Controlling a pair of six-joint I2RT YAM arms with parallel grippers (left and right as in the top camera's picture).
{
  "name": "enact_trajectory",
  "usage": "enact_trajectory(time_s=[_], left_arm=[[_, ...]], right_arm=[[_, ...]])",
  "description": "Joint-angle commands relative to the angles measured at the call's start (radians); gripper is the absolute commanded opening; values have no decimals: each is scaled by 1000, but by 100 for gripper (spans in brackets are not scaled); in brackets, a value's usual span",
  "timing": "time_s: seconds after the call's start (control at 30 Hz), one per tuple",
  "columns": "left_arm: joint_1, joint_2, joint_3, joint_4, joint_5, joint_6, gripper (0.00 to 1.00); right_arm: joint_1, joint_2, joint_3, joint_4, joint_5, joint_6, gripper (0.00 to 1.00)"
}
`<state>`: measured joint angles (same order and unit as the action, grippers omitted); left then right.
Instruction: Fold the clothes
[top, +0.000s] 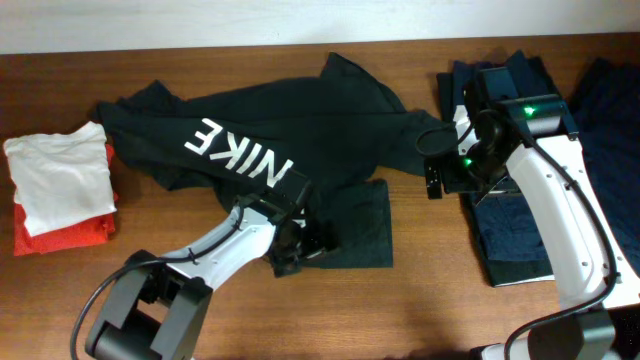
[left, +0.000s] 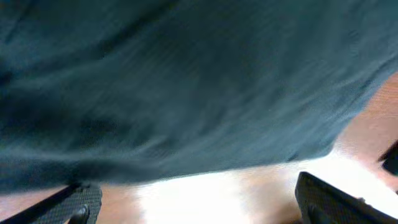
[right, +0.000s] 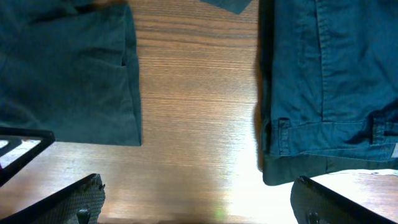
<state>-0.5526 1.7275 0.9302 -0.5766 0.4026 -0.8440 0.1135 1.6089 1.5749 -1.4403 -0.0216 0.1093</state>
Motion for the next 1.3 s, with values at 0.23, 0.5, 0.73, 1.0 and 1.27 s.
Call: enact_trajectory(time_s=[0.23, 0.5, 0.73, 1.0, 1.27], left_arm=[[-17, 39, -45, 203, -245, -113, 80], [-14, 109, -45, 254, -268, -113, 34], [33, 104, -45, 253, -298, -47, 0], [147, -96, -44, 61, -300, 237, 0], [454, -550, -43, -402, -429, 460, 1]], right_arm=[[-5, -20, 13, -16, 34, 3, 99], [-5, -20, 13, -27, 34, 3, 99], [-5, -20, 13, -26, 34, 3, 99], [-5, -17, 13, -20, 33, 4, 99], [-5, 12, 11, 19, 21, 65, 99]])
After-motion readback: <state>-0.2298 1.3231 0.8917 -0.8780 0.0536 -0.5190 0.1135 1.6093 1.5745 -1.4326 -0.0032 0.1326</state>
